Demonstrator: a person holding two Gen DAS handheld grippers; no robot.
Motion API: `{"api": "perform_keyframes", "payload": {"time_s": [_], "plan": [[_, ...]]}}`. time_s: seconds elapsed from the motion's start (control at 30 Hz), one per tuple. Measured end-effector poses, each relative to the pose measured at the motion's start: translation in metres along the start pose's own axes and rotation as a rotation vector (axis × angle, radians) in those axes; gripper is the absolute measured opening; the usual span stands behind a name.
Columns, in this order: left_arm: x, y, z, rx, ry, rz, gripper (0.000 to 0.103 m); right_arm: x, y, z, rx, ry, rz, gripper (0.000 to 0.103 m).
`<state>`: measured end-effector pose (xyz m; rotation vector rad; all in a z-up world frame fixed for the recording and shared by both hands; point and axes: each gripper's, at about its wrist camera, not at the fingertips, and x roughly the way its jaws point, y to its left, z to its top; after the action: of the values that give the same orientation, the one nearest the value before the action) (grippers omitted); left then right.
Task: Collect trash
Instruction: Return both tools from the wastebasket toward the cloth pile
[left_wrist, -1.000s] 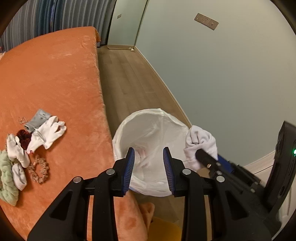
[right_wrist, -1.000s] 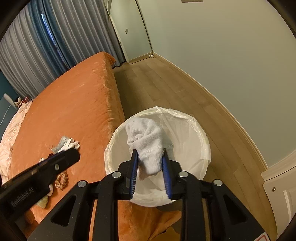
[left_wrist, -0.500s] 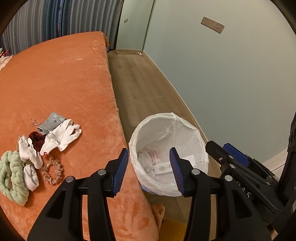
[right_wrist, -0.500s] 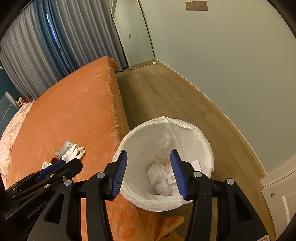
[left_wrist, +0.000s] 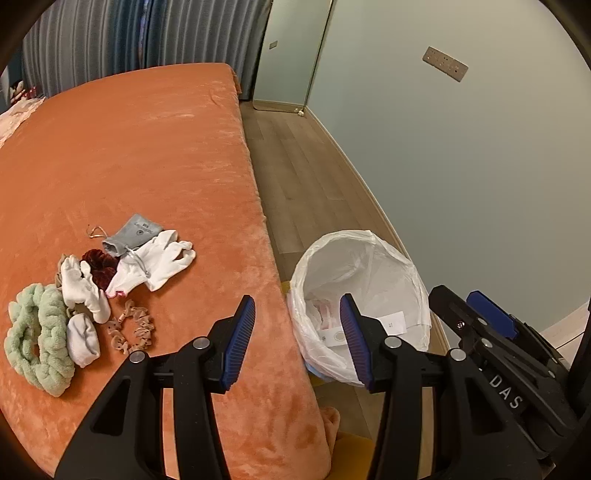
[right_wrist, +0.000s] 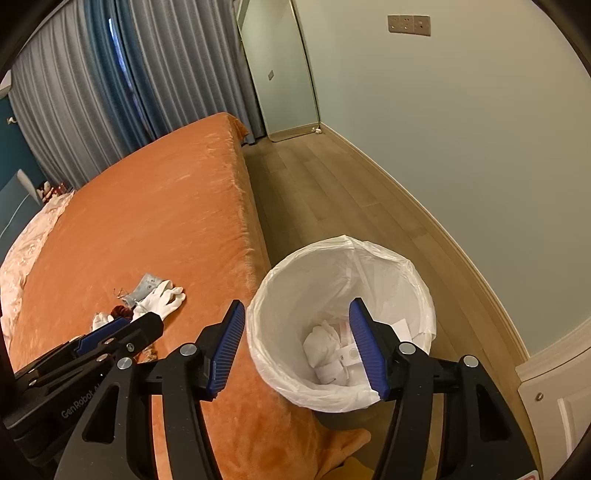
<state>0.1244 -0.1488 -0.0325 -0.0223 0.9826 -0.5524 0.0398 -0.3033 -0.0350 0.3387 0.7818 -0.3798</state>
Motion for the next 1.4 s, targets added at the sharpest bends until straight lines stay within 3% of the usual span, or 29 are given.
{"api": "perform_keyframes", "payload": {"time_s": [0.43,1.0,1.23,1.4], "plan": [[-0.023,0.051,-0.003,-0.065,-0.029,0.063,0.046,-0.005,0.046,-0.011,-0.078,0.009,0.014,0.066],[-0.049,0.142,-0.023,-0.188,-0.045,0.164,0.066,0.002,0.124,-0.04,-0.19,0.056,0.071,0.068],[-0.054,0.198,-0.044,-0.257,-0.039,0.262,0.078,0.011,0.158,-0.057,-0.241,0.083,0.1,0.068],[-0.055,0.244,-0.062,-0.337,-0.016,0.321,0.08,0.026,0.181,-0.074,-0.266,0.116,0.116,0.068]]}}
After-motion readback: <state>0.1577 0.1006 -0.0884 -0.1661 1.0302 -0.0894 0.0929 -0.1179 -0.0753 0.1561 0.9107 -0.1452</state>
